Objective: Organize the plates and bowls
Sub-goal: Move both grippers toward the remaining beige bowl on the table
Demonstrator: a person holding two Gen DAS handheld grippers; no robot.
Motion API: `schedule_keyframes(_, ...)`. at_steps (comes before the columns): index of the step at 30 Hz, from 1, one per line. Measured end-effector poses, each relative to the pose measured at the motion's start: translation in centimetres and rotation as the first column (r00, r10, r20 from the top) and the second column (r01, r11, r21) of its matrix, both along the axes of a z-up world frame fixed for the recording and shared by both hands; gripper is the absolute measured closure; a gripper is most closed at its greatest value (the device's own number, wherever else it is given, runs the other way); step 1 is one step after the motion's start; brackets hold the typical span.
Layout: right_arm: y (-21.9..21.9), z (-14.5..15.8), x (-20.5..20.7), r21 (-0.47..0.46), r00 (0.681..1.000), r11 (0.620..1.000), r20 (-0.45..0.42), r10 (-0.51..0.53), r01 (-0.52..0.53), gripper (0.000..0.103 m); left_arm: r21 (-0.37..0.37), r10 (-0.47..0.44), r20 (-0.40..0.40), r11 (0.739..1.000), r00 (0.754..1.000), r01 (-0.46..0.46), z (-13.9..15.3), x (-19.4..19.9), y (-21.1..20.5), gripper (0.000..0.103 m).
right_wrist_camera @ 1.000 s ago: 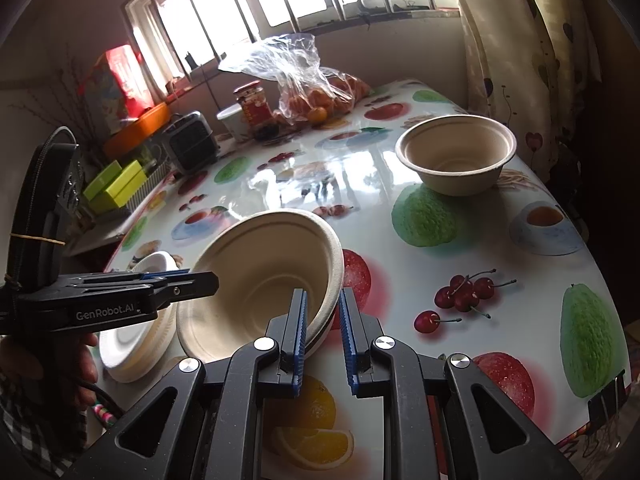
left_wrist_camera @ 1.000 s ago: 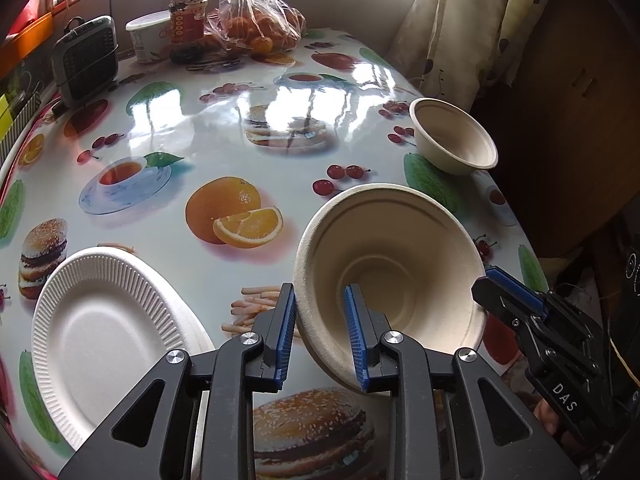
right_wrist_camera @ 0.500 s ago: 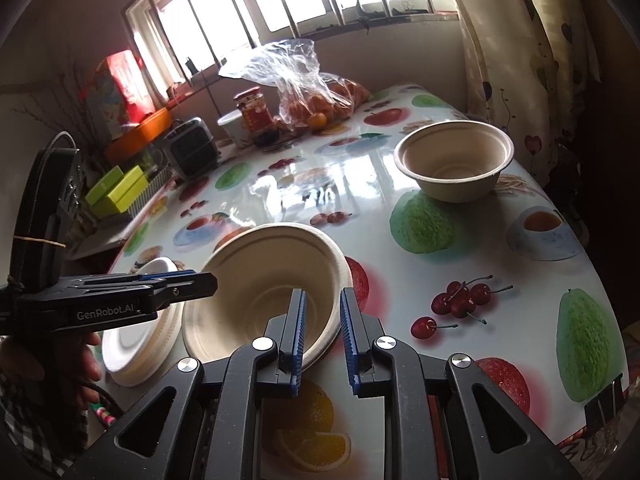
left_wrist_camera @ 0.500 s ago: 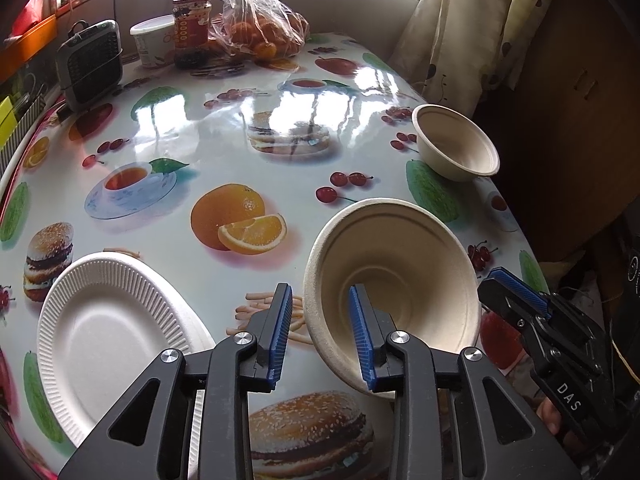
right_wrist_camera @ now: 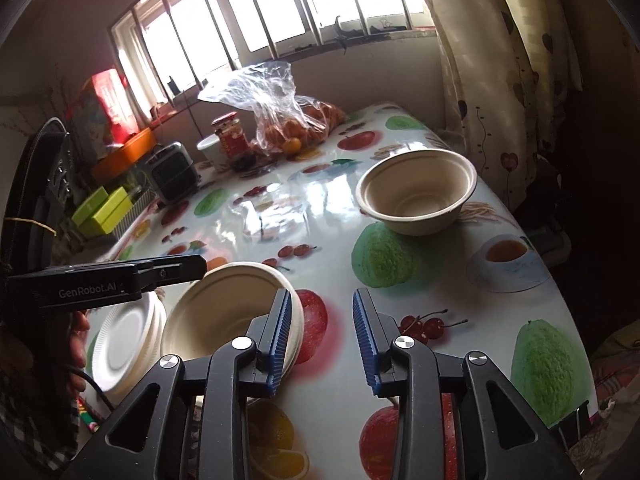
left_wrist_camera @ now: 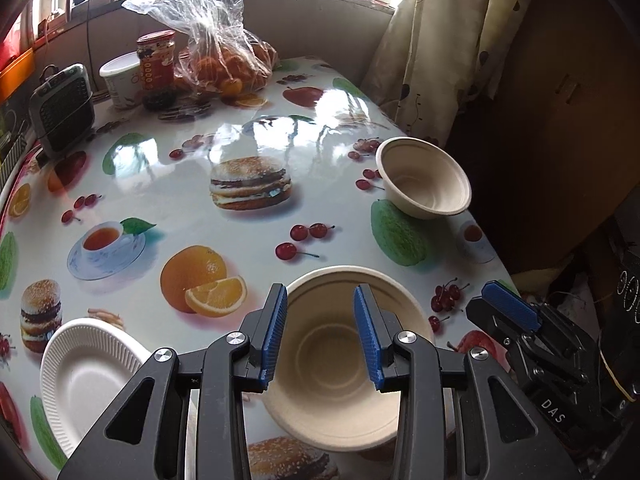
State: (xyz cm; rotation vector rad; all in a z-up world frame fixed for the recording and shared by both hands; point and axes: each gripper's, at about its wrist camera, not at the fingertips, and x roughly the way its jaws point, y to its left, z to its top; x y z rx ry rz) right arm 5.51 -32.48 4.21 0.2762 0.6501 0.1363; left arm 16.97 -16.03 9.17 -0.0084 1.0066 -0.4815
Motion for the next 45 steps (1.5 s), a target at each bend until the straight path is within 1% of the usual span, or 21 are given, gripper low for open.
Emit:
schedule_keyframes(8,-2.5,0.9,1.0,-0.043,0.998,0.997,0.011,-0.057,0.057,0.063,0.005,-0.05,0.006,0.999,0.999,0.05,0.3,2.1,-3.0,0.067)
schedule_keyframes(16,-5.4,1.1,2.6,-0.066,0.992,0.99,0.008,-0.124,0.124,0.061,0.002,-0.098,0.02,0.995,0.995,0.098,1.4,4.5,-5.7,0.067)
schedule_keyframes(19,-6.6,1.2,3.3,-0.075,0.989,0.986,0.008,-0.15,0.15,0.06,0.005,-0.107,0.034,0.994,0.994,0.107,1.9,5.8,-6.5,0.067)
schedule_keyframes(25,-8.6,1.2,4.9,-0.085,0.982,0.978,0.002,-0.189,0.189,0.06,0.01,-0.13,0.038,0.991,0.991,0.13,2.3,8.2,-7.9,0.067)
schedule_keyframes(32,-9.6,0.9,7.1,-0.087,0.978,0.975,-0.011,-0.207,0.205,0.06,0.0,-0.147,0.013,0.989,0.989,0.147,1.6,10.7,-9.6,0.067)
schedule_keyframes(37,-10.0,0.4,8.4,-0.089,0.978,0.974,-0.023,-0.209,0.207,0.06,0.017,-0.157,-0.012,0.987,0.987,0.157,0.8,12.4,-10.8,0.067)
schedule_keyframes(39,-10.1,0.1,8.9,-0.087,0.976,0.974,-0.031,-0.214,0.211,0.06,0.033,-0.166,-0.012,0.986,0.986,0.166,0.3,12.9,-11.4,0.067)
schedule_keyframes(45,-10.4,-1.0,10.0,-0.087,0.972,0.971,-0.058,-0.226,0.221,0.06,0.052,-0.183,-0.039,0.981,0.982,0.185,-1.2,14.1,-12.8,0.067)
